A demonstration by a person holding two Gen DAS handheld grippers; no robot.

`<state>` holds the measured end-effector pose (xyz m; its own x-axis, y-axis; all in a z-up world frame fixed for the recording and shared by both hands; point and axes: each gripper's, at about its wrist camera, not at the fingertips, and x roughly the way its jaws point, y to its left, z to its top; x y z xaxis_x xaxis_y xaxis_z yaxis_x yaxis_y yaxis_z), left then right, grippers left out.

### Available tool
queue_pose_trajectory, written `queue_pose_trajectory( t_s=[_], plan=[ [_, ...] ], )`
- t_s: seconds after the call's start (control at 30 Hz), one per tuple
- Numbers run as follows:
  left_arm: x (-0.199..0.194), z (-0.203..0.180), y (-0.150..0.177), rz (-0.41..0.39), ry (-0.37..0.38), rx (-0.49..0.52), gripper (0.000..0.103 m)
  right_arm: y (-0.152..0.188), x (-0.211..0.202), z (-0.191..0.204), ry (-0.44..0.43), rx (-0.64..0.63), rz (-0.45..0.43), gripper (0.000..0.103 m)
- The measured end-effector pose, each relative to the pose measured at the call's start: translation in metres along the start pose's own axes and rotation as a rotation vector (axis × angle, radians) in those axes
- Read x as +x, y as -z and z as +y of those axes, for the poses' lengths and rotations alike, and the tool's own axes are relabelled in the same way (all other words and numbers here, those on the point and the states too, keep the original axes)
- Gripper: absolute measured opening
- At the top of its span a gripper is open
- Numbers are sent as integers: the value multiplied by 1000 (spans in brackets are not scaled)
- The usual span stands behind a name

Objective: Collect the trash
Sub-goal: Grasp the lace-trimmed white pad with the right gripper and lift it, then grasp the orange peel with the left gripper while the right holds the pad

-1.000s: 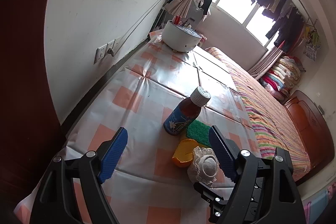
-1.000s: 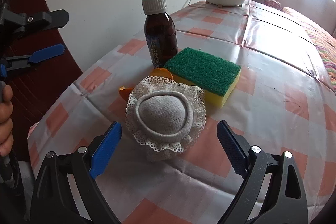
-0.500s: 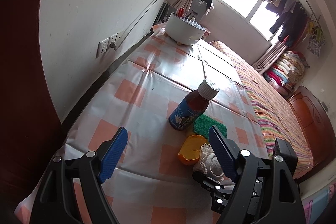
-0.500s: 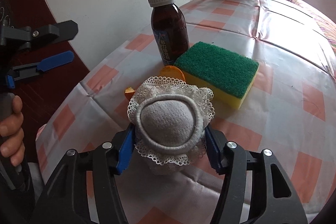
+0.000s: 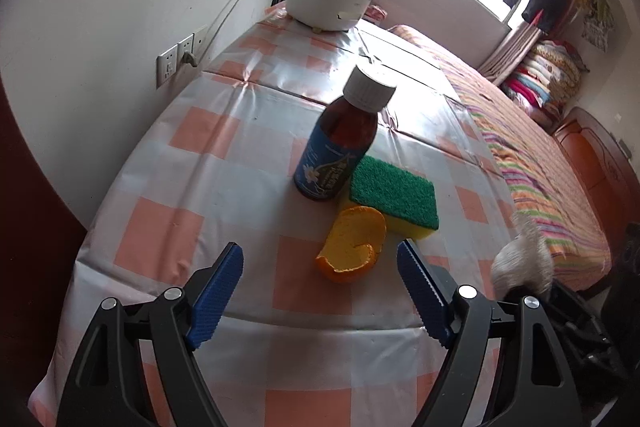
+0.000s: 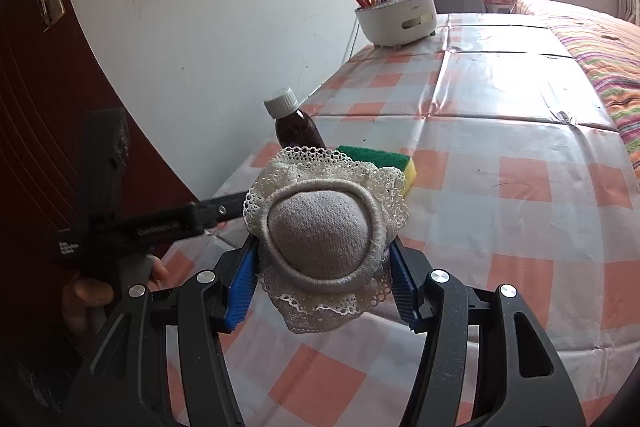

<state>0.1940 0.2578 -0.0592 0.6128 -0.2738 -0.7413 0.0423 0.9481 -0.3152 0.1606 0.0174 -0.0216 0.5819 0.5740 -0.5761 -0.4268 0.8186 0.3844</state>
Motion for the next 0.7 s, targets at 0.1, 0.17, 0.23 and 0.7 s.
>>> queue_pose_trajectory(
  t_s=[0.1,0.17,0.23,0.7],
  plan=[
    [16,-13,4,39,-23,51,77,2,-12,-5,-8,12,-17,56],
    [26,-20,6,56,-38,76,77,5,-20,-7,-17,28,-26,56],
    [34,-24,8,67,-46,92,77,9,-28,-7,-19,28,-34,56],
    [63,-46,-1,75,-105,150,77,8,-50,-16,-66,53,-79,56]
  ],
)
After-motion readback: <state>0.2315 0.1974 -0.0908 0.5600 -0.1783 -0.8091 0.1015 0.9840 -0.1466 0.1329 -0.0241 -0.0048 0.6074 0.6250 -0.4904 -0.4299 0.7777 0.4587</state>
